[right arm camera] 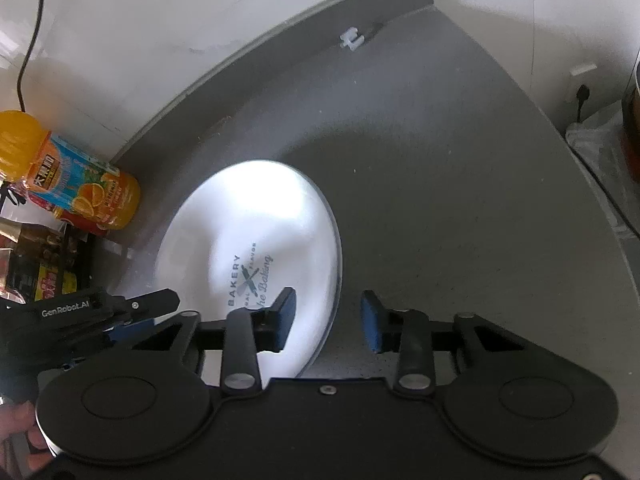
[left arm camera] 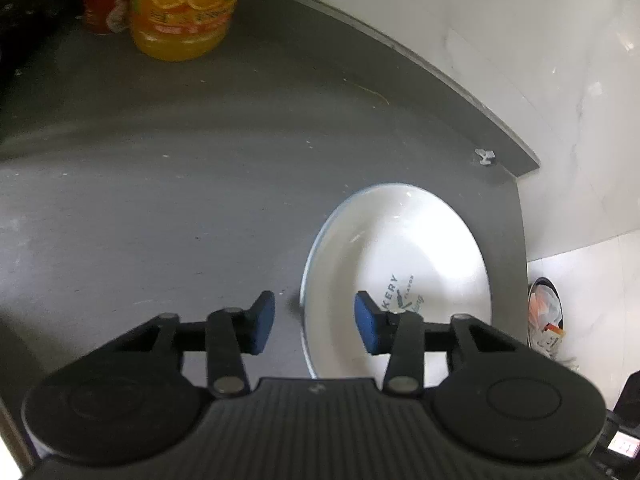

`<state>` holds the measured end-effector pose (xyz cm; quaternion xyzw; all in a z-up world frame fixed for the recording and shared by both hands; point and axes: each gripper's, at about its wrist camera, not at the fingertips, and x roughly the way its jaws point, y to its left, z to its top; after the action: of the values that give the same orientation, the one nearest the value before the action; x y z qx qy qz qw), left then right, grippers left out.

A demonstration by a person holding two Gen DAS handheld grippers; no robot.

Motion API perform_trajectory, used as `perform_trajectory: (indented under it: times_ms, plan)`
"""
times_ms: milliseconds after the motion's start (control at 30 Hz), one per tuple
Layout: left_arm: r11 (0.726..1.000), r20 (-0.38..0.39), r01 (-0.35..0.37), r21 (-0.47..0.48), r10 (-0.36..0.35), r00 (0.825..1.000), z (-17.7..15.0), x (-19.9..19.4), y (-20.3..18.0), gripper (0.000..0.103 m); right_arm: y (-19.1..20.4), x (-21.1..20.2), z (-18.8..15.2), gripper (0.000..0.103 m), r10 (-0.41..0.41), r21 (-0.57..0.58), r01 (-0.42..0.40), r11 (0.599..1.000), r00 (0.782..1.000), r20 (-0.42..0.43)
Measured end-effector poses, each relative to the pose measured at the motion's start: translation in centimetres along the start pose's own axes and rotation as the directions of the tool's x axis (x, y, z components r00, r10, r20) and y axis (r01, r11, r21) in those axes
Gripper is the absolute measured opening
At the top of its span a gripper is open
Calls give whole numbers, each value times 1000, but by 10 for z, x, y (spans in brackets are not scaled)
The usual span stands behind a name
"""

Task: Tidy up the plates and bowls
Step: 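Move both grippers toward the white plate printed 'BAKERY', then close both grippers on the rim of the 'BAKERY' plate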

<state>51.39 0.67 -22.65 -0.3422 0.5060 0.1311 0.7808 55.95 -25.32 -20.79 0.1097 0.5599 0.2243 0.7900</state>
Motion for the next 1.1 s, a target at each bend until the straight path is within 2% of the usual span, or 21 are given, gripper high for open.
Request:
perform_trajectory:
  times_ms: [100, 167, 233, 300, 467, 767, 867, 1100]
  plan:
    - [1000, -11, 4, -9, -4, 1000, 1, 7, 1, 29, -3, 7, -2, 29, 1, -8, -1, 1000, 1000, -5]
    - [1000, -22, 3, 2, -3, 1000, -1, 10, 0, 19, -4, 9, -4, 19, 19, -18, -19, 1000, 1000, 1]
    - [1000, -19, 2, -6, -3, 1000, -1, 11, 0, 16, -3, 12, -3, 12, 35, -27, -36, 999, 999, -10]
    - [1000, -17, 5, -1, -5, 1000, -2, 9, 0, 14, 2, 9, -3, 12, 15, -65, -15, 998, 1000, 0]
    - [999, 20, 28, 20, -28, 999, 0, -8, -3, 14, 8, -9, 0, 12, 49, -99, -44, 994, 998, 50]
    - [997, 56, 66, 47, -69, 996, -4, -36, -13, 14, 16, -38, -8, 12, 29, -124, -16, 992, 994, 101]
    - [994, 66, 70, 83, -75, 995, -5, -42, -18, 14, 25, -46, -14, 12, 20, -154, 1, 988, 991, 132]
    - [989, 92, 101, 112, -111, 989, -6, -67, -20, 14, 40, -65, -25, 12, 16, -142, 11, 990, 983, 182]
